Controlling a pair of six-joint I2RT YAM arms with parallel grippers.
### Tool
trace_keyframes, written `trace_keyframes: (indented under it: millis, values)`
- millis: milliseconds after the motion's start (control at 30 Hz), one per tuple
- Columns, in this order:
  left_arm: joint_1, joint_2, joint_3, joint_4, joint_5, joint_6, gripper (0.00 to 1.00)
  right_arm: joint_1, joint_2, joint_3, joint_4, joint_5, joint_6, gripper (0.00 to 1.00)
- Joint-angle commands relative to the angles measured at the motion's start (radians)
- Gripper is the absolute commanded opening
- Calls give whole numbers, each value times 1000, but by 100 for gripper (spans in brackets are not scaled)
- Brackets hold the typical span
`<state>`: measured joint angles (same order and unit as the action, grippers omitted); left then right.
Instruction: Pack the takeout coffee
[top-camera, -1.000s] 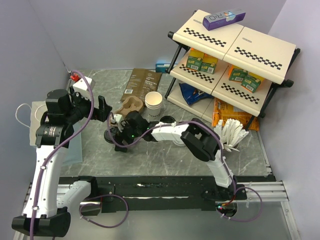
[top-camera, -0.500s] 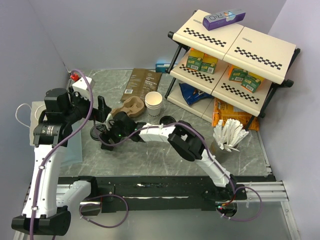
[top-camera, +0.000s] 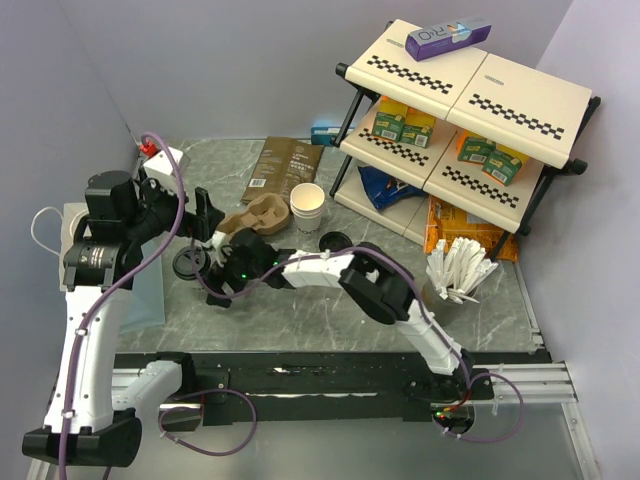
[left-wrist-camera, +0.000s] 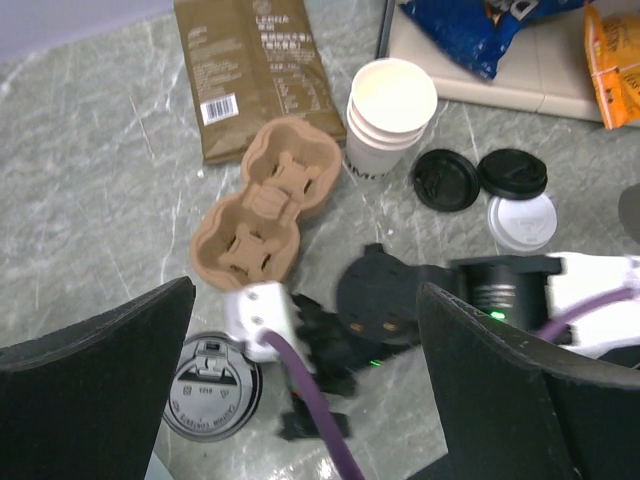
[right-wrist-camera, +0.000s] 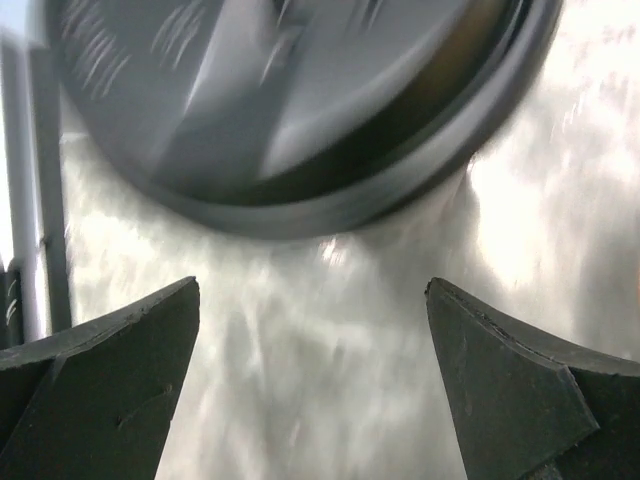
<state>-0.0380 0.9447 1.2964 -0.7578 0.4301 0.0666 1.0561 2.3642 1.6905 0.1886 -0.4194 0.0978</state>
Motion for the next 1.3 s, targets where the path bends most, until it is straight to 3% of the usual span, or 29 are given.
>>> trace_keyframes:
  millis: [0, 367, 500, 600, 700, 767, 900, 1033, 1267]
  values:
    - [1, 0, 46, 92, 51, -25, 99, -1, -219, -119, -8, -2, -73, 100]
    - [9, 43, 90, 52, 50, 88, 99, -99, -485, -365, -219, -96, -156, 100]
    - [7, 140, 127, 23, 13, 125, 99, -259, -702, -454, -394, -182, -182, 100]
    - [9, 264, 193, -49, 67, 220, 91, -353, -840, -476, -562, -264, -278, 100]
    - [6, 388, 256, -104, 116, 301, 87, -430, -943, -445, -696, -353, -448, 98]
    - [-16, 497, 306, -141, 122, 346, 84, -447, -970, -372, -880, -348, -541, 96]
    - [-57, 640, 400, -224, 115, 544, 81, -491, -1043, -301, -1043, -302, -671, 95]
    - [-82, 813, 475, -203, 93, 500, 72, -541, -1079, -223, -1138, -265, -684, 93]
    - [-99, 919, 465, -158, 84, 481, 66, -604, -1166, -143, -1213, -225, -653, 92]
